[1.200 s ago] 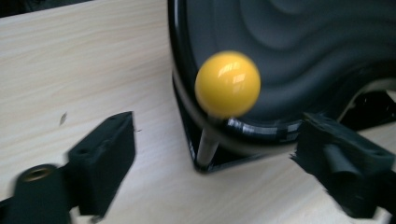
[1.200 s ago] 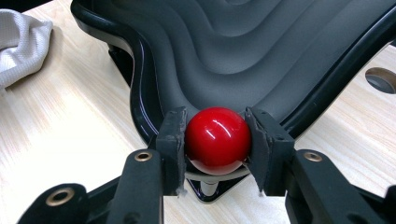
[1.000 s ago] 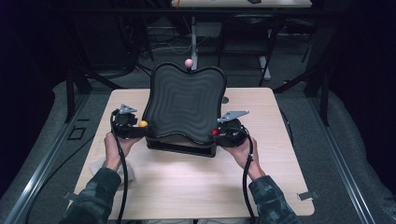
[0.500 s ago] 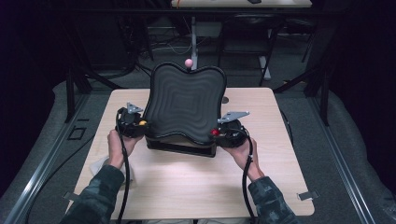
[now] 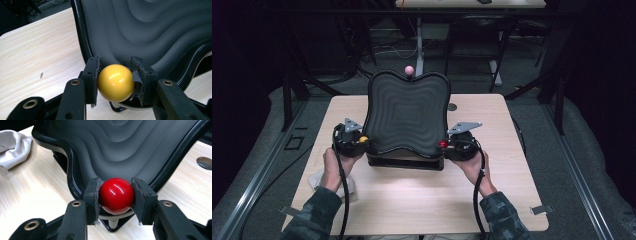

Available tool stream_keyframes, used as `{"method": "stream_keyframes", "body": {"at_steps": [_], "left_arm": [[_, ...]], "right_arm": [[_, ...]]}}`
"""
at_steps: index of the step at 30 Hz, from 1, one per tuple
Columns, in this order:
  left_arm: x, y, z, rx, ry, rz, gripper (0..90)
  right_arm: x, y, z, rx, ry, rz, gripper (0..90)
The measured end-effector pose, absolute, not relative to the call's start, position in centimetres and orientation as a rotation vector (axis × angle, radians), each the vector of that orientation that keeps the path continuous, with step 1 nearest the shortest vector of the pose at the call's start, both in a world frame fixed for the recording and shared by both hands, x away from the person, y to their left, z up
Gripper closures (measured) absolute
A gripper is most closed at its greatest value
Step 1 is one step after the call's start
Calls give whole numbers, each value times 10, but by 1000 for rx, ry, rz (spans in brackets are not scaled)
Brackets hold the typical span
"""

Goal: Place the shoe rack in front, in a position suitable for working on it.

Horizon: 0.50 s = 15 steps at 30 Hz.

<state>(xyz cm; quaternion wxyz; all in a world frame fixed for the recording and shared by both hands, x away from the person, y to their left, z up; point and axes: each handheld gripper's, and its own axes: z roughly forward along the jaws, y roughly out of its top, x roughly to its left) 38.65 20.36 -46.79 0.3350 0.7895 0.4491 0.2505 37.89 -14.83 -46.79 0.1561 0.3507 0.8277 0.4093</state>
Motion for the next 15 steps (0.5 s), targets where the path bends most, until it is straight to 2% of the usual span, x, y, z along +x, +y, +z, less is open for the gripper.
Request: {"method": "stream_keyframes", "body": {"at_steps": [15], "left_arm": [[358, 210, -468, 2061, 1161, 648, 595]], "right_arm": [[365, -147, -469, 977, 2380, 1197, 598]]}}
